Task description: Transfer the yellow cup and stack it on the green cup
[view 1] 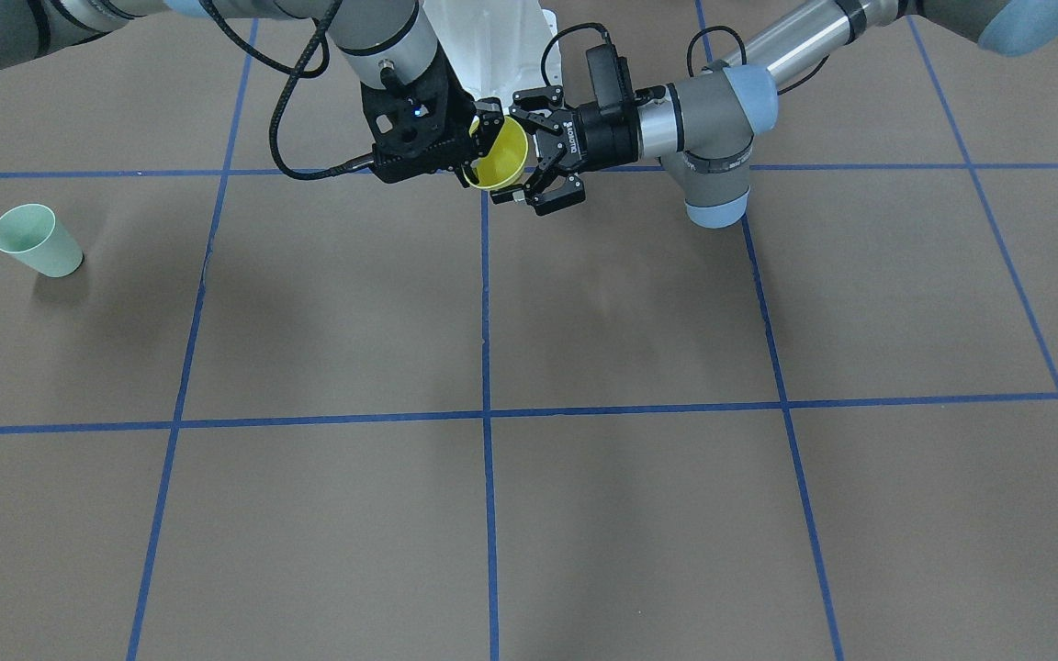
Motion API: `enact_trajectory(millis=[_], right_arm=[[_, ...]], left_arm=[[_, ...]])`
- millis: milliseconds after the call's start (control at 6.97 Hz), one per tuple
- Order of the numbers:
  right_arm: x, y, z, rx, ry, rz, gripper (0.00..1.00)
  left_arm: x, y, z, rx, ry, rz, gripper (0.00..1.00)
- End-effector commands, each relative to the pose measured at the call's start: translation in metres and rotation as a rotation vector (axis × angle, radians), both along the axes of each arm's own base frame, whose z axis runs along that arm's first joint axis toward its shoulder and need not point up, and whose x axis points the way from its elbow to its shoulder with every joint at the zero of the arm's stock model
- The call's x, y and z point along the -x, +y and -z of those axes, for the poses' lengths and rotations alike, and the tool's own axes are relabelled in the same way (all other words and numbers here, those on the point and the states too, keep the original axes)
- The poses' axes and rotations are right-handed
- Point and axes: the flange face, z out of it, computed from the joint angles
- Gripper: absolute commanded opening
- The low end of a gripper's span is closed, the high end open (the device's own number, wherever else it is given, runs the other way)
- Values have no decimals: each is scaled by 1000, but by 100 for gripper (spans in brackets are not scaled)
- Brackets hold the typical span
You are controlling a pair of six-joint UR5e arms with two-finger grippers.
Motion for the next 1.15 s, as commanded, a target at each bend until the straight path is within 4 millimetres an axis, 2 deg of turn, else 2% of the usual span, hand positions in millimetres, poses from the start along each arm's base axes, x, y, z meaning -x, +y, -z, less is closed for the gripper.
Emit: enact_trajectory(millis=[0, 143, 574, 1004], right_arm=[[-16, -16, -17, 14, 22, -40, 0], [-28, -28, -33, 29, 41, -66, 0], [-57, -45, -41, 24, 43, -106, 0], [-116, -86, -55, 38, 56, -224, 0]], left_arm=[[-1, 0, 0, 4, -5, 1, 99], [0, -1, 1, 4, -5, 4, 99], [1, -11, 15, 36, 25, 63, 99], [3, -46, 14, 135, -76, 172, 99]])
